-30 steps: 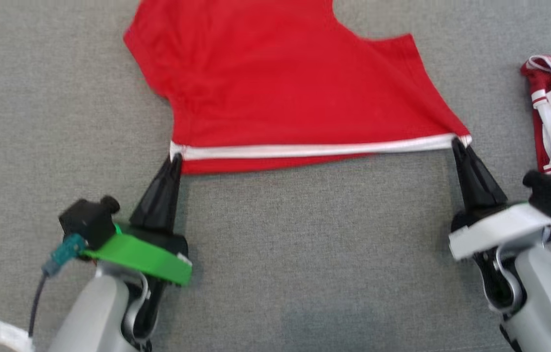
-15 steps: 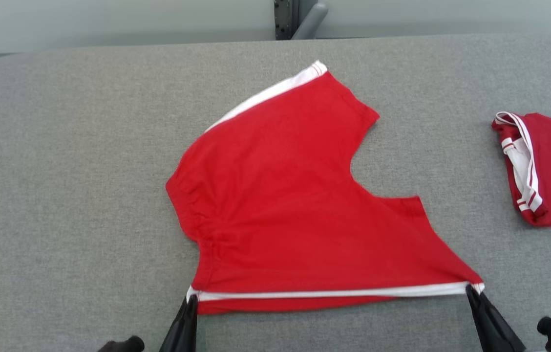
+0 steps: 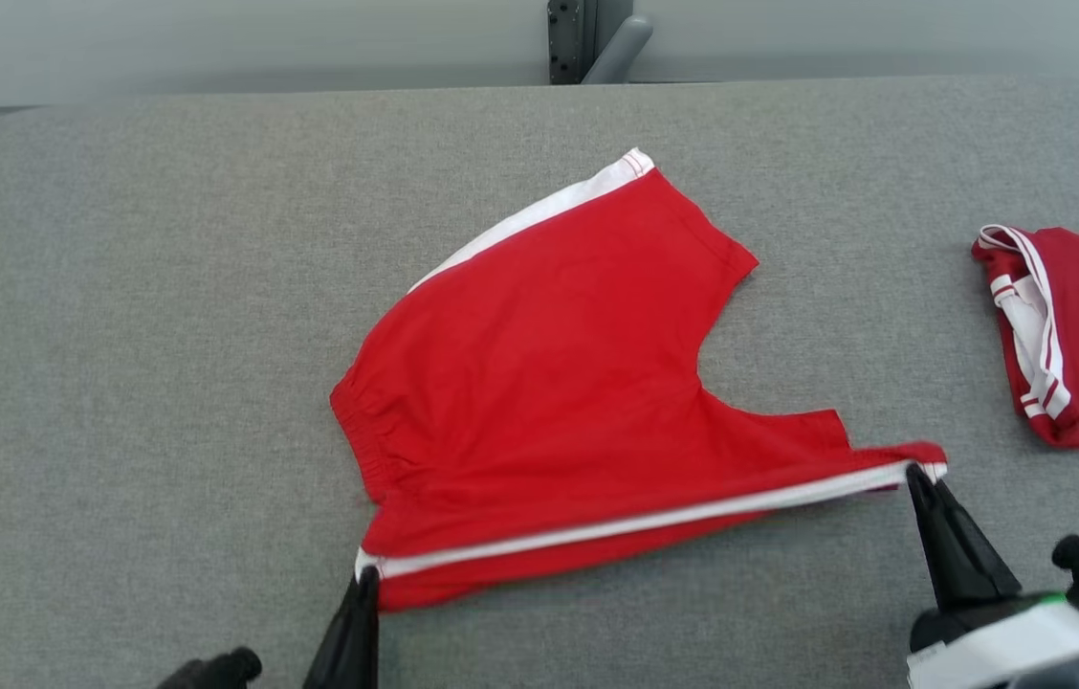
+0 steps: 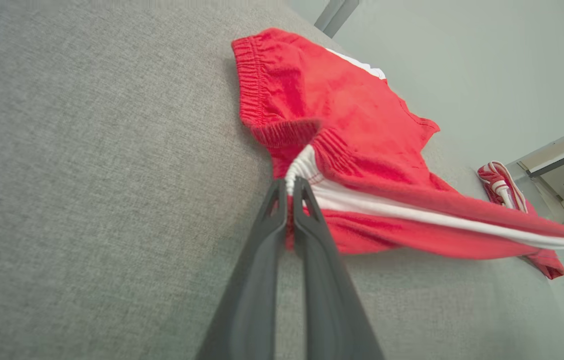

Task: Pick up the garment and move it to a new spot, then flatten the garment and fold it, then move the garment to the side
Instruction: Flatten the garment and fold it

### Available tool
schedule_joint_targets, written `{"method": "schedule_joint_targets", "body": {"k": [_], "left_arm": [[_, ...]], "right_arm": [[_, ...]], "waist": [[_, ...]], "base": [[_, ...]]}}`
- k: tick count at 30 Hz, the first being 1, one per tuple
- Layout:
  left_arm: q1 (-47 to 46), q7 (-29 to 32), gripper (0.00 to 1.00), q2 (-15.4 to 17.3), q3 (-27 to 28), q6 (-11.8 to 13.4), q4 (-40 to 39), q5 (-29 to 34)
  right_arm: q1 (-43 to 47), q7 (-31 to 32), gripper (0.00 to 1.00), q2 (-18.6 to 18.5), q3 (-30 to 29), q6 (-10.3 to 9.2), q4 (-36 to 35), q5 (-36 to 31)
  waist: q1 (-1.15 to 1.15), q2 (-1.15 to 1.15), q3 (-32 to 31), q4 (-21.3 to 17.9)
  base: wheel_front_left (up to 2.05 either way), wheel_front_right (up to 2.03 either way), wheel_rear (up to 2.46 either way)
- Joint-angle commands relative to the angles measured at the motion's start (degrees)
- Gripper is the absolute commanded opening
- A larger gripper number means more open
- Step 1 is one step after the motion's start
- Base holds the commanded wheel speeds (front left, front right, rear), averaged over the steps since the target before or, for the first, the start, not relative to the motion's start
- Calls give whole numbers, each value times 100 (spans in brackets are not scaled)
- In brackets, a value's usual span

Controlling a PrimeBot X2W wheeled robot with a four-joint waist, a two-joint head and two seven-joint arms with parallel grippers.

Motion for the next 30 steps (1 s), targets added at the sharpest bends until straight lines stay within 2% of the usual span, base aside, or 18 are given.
{"method": "schedule_joint_targets", "body": {"k": [1,8,16,19,24,30], "left_arm": [[-229,80,0,5,108,101,-97,-41],[-902,747,0,-17,189,451,-679,-288],[-2079,1186,0,-98,-61,801,-954,-542],[-2559,1245,0,-116,-161,986,-744,-702],[-3353,1176,0,-127,-272,1259,58,-741],[-4050,1003,0,-128,-591,1236,939,-1064]], "right_arm": [[-243,41,0,-3,14,-22,37,-13],[-1709,248,0,-98,270,-18,471,-26],[-3344,528,0,-335,292,-16,1205,57],[-3853,667,0,-388,295,-16,1561,57],[-4594,885,0,-379,486,-16,2172,13],[-5364,853,0,-297,746,-16,2974,-37]], "waist": [[1,0,150,49],[1,0,553,328],[1,0,954,769],[1,0,1079,920],[1,0,1257,1065],[1,0,1398,1155]], "base": [[0,0,0],[0,0,0],[0,0,0],[0,0,0],[0,0,0],[0,0,0]]}}
